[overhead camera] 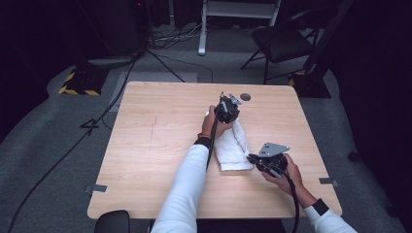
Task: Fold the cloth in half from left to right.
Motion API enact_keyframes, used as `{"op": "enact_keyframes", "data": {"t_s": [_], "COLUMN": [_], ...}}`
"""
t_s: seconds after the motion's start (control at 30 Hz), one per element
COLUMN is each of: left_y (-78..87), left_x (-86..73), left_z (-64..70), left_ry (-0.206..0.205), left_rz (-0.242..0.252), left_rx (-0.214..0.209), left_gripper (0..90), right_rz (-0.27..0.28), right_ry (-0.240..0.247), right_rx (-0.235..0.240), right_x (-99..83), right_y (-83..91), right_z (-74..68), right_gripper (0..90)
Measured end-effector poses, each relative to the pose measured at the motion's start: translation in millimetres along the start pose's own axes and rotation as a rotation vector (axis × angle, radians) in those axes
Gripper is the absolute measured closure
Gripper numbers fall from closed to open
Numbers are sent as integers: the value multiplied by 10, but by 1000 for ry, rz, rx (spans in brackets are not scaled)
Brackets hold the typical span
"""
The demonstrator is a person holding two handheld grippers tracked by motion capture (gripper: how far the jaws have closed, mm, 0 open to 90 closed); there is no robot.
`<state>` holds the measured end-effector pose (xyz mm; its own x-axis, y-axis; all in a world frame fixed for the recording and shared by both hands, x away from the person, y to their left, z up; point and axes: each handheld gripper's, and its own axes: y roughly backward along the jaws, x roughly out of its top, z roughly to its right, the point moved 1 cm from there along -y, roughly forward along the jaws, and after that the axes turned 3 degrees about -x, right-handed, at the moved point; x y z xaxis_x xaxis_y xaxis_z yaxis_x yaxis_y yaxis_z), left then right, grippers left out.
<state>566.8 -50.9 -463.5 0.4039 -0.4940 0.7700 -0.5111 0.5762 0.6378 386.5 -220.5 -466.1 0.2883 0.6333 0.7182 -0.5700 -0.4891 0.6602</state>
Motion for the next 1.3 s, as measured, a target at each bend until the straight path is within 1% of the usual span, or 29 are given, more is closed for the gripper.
{"op": "enact_keyframes", "data": {"t_s": [0.1,0.2,0.23,0.27,0.3,0.33,0.37,0.4,0.5,0.6,0.63,0.67,0.77,0.83,0.9,0.97,1.0,1.07,1.1,1.13,1.23,1.27,1.3], "left_y": [-17,-21,-15,-10,2,14,31,51,130,236,284,329,478,588,707,822,878,962,991,1011,1013,995,969], "left_x": [18,34,36,36,36,34,28,22,-11,-71,-99,-132,-235,-309,-395,-480,-524,-614,-660,-707,-849,-893,-937], "left_z": [11,25,25,30,28,25,28,23,13,19,22,29,42,63,119,201,247,345,403,455,597,640,685], "left_ry": [-1,-5,-12,-4,-5,-11,-7,-12,-24,-49,-58,-57,-60,-51,-74,-99,-107,-114,-119,-139,-165,-180,-204], "left_rz": [4,4,4,6,5,3,2,1,-11,-24,-22,-23,-34,-42,-48,-53,-52,-46,-50,-58,-101,-120,-154], "left_rx": [0,0,2,1,-1,-4,-2,-3,-2,-5,-5,-8,1,-23,-51,-71,-83,-118,-135,-140,-177,-176,-166], "left_gripper": [854,834,825,811,800,784,759,737,693,646,625,596,469,373,320,294,280,270,265,259,257,261,265], "right_rz": [-4,-10,-9,-10,-11,-10,-11,-13,-23,-15,-16,-11,7,16,20,22,19,20,8,-5,-26,-35,-41], "right_ry": [0,-2,-5,-5,-8,-10,-13,-19,-34,-57,-62,-68,-97,-104,-103,-104,-107,-112,-108,-100,-96,-94,-90], "right_rx": [-1,-8,-10,-19,-27,-27,-33,-43,-44,-32,-35,-40,-49,-57,-66,-76,-82,-77,-79,-81,-66,-65,-65], "right_x": [-8,-16,-17,-18,-19,-22,-25,-33,-77,-114,-120,-125,-120,-119,-124,-134,-137,-148,-153,-158,-179,-184,-189], "right_y": [-11,-20,-21,-21,-17,-17,-17,-16,-1,24,31,36,59,68,66,54,44,18,-2,-23,-76,-96,-115], "right_z": [1,2,3,6,10,14,21,26,44,73,86,101,149,175,203,239,257,294,308,326,367,376,384], "right_gripper": [852,834,802,768,759,735,694,673,611,564,547,532,482,471,459,458,455,443,435,423,403,397,392]}}
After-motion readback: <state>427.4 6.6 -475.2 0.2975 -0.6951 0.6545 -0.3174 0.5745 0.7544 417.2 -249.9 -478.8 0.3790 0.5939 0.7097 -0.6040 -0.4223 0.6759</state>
